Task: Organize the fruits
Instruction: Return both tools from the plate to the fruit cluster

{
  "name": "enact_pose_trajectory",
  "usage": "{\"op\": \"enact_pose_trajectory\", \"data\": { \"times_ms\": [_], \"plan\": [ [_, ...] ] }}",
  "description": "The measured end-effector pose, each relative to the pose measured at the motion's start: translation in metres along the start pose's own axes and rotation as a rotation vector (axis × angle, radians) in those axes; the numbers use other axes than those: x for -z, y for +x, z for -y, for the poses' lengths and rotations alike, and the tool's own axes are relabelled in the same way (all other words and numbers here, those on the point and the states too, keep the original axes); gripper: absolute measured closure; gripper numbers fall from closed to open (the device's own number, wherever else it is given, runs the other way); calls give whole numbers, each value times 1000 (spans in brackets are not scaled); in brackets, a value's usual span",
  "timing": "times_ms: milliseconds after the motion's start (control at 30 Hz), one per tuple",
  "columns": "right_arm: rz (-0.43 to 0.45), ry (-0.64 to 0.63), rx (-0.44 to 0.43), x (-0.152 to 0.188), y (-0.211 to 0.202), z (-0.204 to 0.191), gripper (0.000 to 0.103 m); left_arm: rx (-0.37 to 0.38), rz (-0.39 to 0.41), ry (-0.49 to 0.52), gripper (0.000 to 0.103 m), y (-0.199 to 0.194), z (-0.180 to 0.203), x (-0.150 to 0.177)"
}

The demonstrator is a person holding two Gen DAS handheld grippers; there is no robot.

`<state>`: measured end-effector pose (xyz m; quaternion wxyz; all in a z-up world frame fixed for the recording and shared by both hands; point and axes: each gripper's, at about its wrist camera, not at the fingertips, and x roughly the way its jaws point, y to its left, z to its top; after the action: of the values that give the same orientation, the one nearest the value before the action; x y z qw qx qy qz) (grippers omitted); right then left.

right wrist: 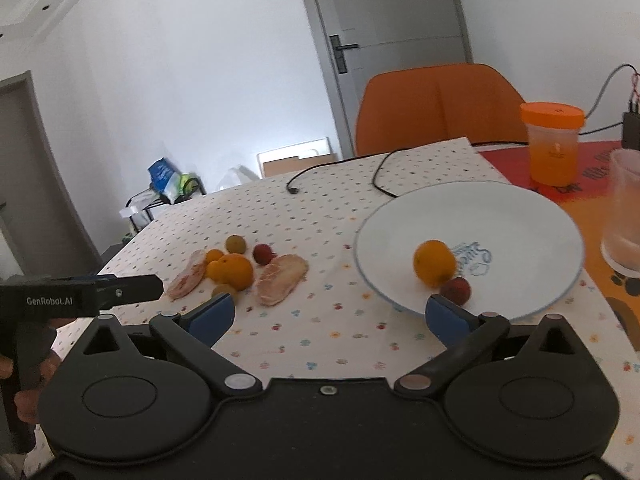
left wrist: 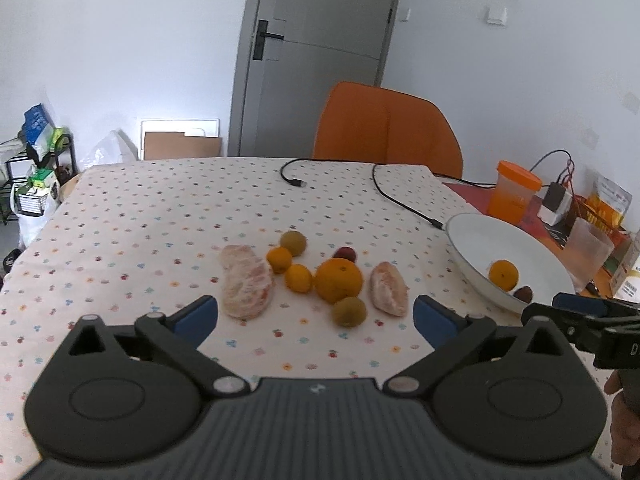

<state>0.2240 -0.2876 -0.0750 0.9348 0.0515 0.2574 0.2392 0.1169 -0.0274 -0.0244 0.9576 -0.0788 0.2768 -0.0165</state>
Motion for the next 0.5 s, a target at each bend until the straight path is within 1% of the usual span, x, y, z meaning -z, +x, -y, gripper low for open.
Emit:
{"op": "enact_pose_trajectory", "data": {
  "times_ms": [233,333,400,500],
  "plan": [
    [-3,-28,-37,-2,10,-15,2,-11,-5,-30,0,0,-15,-1],
    [-12,-39,-51,-3,15,-21,6,-13,-19,-61,0,2,-21,-2],
    [-18,-48,-61,-4,19,-25,13,-4,-29,-90,0,5,-25,-3],
    [-27,-59,-73,-4,25,-29,20,-22,-11,-83,0,6,-25,-3]
  ]
}}
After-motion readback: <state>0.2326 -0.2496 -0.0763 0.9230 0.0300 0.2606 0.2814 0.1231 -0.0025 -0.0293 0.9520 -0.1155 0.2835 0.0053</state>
